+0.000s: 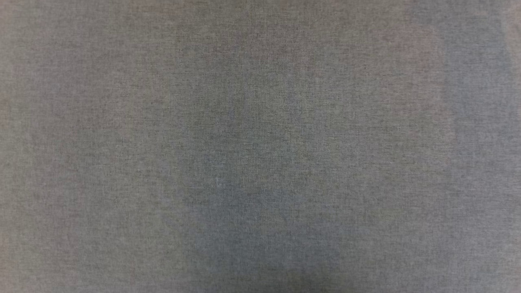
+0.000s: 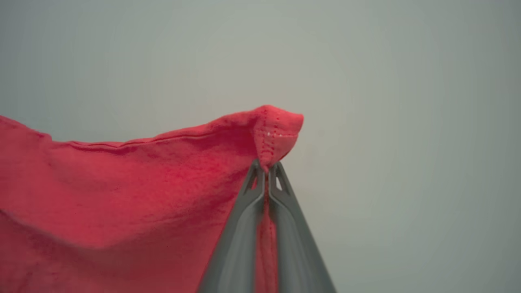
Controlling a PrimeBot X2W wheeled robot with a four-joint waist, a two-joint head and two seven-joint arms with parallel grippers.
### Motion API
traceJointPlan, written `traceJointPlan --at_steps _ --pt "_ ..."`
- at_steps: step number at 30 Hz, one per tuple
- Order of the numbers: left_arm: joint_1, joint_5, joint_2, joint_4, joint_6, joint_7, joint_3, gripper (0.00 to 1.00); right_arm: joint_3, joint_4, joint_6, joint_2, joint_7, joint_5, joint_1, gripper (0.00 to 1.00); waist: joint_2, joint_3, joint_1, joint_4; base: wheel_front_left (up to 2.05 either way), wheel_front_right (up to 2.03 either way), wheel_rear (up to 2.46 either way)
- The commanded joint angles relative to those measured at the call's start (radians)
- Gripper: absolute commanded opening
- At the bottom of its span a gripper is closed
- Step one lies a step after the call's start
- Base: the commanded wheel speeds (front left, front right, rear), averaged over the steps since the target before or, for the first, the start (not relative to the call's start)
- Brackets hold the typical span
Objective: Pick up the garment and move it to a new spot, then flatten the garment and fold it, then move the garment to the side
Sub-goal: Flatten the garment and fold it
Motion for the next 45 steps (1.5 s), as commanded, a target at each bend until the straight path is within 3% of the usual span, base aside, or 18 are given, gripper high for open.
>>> traceJointPlan --at_steps 1,9,18,31,45 --pt "-0.019 -0.012 0.004 0.012 -0.002 -0.011 -0.012 0.00 0.014 0.016 -0.001 0.006 -0.015 -0.001 -0.014 0.00 0.0000 0.013 -0.0002 0.006 0.00 0.00 0.00" --pt "0.083 -0.061 0.053 0.073 -0.003 -0.078 -0.075 0.00 0.134 0.102 -0.001 0.017 -0.087 0.065 0.054 0.00 0.0000 0.015 -0.0002 -0.002 0.00 0.00 0.00" --pt "0.463 -0.100 0.108 -0.025 0.004 -0.116 -0.102 0.00 0.288 0.113 -0.001 0.021 -0.179 0.188 0.340 0.00 0.0000 -0.078 -0.0002 0.002 0.00 0.00 0.00" --pt "1.198 -0.147 0.127 -0.312 0.097 -0.117 -0.034 0.00 0.502 0.043 -0.001 -0.062 -0.260 0.359 0.797 0.00 0.0000 -0.303 -0.0002 0.011 0.00 0.00 0.00" --pt "1.759 -0.240 0.144 -0.484 0.205 -0.074 -0.082 0.00 0.580 -0.061 -0.001 -0.179 -0.295 0.473 1.183 0.00 0.0000 -0.494 -0.0002 0.013 0.00 0.00 0.00"
